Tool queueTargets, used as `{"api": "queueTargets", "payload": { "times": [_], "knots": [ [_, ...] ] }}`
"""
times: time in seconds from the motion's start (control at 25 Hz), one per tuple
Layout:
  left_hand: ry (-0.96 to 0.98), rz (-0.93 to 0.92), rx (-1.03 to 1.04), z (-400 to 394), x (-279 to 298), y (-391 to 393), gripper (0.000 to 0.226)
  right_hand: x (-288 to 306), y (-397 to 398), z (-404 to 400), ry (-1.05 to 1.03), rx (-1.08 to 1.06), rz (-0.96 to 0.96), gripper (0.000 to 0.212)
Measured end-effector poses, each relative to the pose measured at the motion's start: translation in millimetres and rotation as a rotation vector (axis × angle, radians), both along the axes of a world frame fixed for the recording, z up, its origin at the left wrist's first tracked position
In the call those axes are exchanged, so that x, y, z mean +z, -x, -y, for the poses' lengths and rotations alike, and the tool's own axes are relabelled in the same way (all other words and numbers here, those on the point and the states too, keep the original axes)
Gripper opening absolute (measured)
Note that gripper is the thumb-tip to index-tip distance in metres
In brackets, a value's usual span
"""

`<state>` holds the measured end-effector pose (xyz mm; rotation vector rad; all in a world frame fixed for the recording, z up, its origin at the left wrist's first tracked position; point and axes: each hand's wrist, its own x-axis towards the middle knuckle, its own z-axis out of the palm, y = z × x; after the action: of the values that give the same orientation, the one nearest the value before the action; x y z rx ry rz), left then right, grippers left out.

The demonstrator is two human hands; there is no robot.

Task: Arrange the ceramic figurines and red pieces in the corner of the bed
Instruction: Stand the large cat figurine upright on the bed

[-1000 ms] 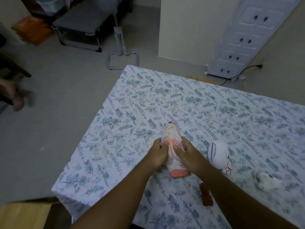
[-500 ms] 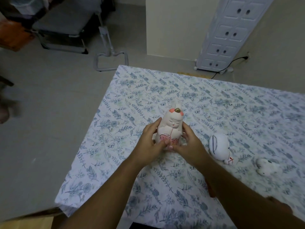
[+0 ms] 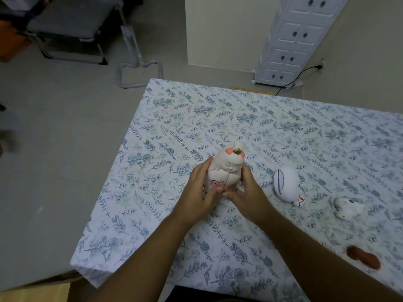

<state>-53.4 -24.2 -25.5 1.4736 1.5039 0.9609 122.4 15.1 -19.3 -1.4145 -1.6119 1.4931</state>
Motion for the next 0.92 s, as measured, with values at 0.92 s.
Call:
{"api": "queueTargets", "payload": {
  "times": [0.92],
  "knots": [
    [-0.107, -0.607, -0.119, 5, 10, -215, 0.071, -3, -240, 11, -0.382, -0.044, 0.909, 0.064]
  ]
}}
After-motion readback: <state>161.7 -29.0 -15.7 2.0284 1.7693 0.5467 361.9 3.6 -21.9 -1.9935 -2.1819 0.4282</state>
